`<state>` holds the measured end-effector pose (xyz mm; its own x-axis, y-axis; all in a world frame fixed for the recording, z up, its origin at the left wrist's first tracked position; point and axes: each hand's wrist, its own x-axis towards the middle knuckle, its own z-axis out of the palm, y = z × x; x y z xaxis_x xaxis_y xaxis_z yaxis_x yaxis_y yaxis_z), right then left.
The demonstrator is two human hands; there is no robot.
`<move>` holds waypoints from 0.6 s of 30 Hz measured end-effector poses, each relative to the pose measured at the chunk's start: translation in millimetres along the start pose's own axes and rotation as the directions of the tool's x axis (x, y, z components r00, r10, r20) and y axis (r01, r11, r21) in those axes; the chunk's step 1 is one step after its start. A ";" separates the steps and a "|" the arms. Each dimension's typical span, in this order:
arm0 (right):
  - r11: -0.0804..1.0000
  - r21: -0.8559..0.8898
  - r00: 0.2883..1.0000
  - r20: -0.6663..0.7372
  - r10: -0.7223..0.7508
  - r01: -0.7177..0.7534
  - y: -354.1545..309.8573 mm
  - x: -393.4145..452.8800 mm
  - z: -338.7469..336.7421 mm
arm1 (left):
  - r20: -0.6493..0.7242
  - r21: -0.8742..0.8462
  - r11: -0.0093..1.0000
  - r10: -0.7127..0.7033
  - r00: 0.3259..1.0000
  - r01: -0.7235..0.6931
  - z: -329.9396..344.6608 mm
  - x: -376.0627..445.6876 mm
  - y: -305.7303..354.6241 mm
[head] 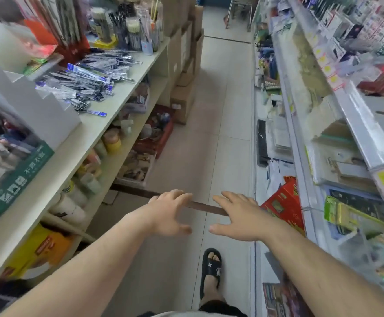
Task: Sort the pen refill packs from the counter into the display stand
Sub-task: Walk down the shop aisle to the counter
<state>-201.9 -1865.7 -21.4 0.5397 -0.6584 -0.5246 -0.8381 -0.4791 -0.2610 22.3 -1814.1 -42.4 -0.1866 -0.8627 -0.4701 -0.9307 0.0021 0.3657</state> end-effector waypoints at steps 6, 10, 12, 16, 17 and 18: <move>0.989 -0.045 0.990 0.035 -0.137 0.138 43.4 110.4 -105.0 | -0.047 -0.052 0.987 -0.154 0.987 0.152 -81.6 90.3 -9.4; 0.964 -0.129 0.972 0.036 -0.231 0.233 46.4 185.4 -168.8 | -0.115 -0.192 0.942 -0.301 0.947 0.276 -131.1 128.1 -32.8; 0.945 -0.162 0.959 0.052 -0.279 0.284 38.9 224.8 -192.4 | -0.133 -0.247 0.914 -0.360 0.923 0.321 -145.5 141.6 -53.7; 0.899 -0.227 0.927 0.087 -0.364 0.374 9.2 307.5 -229.4 | -0.173 -0.282 0.877 -0.445 0.879 0.389 -176.1 169.5 -106.3; 0.888 -0.243 0.921 0.089 -0.380 0.390 0.2 328.5 -238.0 | -0.180 -0.288 0.873 -0.453 0.873 0.394 -184.3 178.3 -121.3; 0.878 -0.258 0.915 0.092 -0.393 0.403 -9.0 348.8 -245.9 | -0.189 -0.295 0.871 -0.457 0.869 0.394 -192.1 187.3 -136.7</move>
<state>13.5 -2233.8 -2.8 0.8156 -0.3606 -0.4526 -0.4981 -0.8355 -0.2319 175.0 -2073.1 -26.1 0.3231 -0.8463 -0.4236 -0.7911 -0.4871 0.3699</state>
